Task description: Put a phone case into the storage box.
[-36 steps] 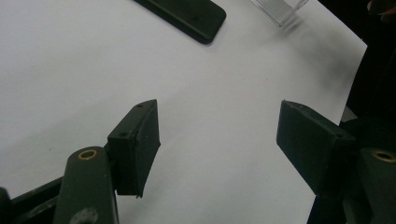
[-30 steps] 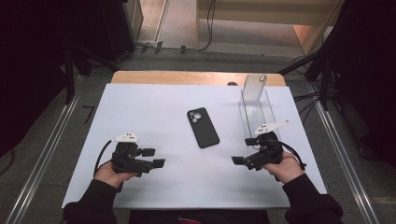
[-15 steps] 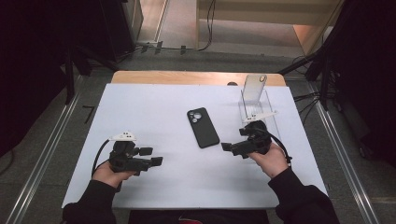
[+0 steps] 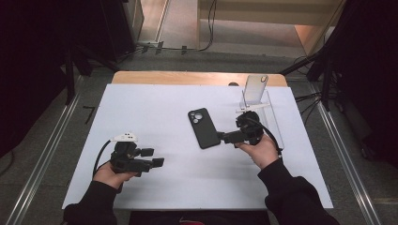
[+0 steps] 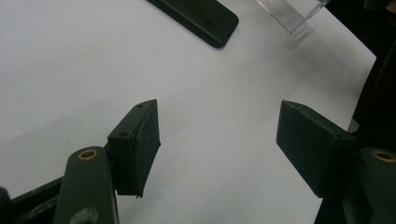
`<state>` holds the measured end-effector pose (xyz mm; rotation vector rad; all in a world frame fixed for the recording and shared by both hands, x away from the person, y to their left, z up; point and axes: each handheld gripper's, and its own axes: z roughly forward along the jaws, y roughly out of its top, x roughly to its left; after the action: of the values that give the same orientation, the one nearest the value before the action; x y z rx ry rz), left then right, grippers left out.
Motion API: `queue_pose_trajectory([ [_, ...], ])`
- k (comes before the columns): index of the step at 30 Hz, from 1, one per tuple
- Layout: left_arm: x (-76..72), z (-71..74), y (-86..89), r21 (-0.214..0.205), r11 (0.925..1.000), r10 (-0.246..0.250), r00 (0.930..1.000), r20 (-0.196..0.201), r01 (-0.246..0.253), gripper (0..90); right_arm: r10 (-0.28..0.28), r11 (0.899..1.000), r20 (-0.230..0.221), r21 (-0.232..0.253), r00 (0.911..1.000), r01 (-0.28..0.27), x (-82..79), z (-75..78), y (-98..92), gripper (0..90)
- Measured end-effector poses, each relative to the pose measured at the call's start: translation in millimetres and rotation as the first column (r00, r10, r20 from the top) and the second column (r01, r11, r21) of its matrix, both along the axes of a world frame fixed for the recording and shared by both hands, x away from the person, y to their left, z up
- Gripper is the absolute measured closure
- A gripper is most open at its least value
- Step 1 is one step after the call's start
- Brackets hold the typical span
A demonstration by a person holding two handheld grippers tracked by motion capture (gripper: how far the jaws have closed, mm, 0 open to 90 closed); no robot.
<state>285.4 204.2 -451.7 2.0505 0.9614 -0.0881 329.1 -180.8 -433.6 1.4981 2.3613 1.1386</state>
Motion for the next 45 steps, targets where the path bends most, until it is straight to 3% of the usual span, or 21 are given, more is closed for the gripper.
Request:
queue_pose_trajectory([
  [22, 0.8, -0.7, 1.8, -0.001, 1.0, 0.009, 1.0, 0.001, -0.009, 30.3, -0.04, 0.999, -0.008, -0.037, 0.9992, 0.04, 52.3, -4.9, 44.0, 0.0],
  [28, 0.9, -1.0, 1.5, -0.002, 1.0, 0.008, 1.0, -0.002, -0.008, 30.4, -0.058, 0.997, -0.019, -0.046, 0.9982, 0.057, 62.4, -9.1, 52.2, 0.0],
  [32, 1.0, -1.1, 1.5, -0.003, 1.0, 0.005, 1.0, -0.003, -0.005, 30.4, -0.071, 0.997, -0.021, -0.023, 0.9973, 0.07, 68.9, -12.5, 56.4, 0.0],
  [39, 1.5, -0.6, 3.4, -0.003, 0.9999, 0.011, 0.9999, -0.003, -0.011, 30.4, -0.057, 0.997, -0.036, -0.061, 0.9977, 0.054, 77.7, -21.4, 67.3, 0.0],
  [45, 1.9, -1.1, 3.7, -0.002, 0.9999, 0.011, 0.9999, -0.005, -0.011, 30.4, -0.061, 0.996, -0.033, -0.066, 0.9976, 0.059, 80.9, -29.1, 71.7, 0.0],
])
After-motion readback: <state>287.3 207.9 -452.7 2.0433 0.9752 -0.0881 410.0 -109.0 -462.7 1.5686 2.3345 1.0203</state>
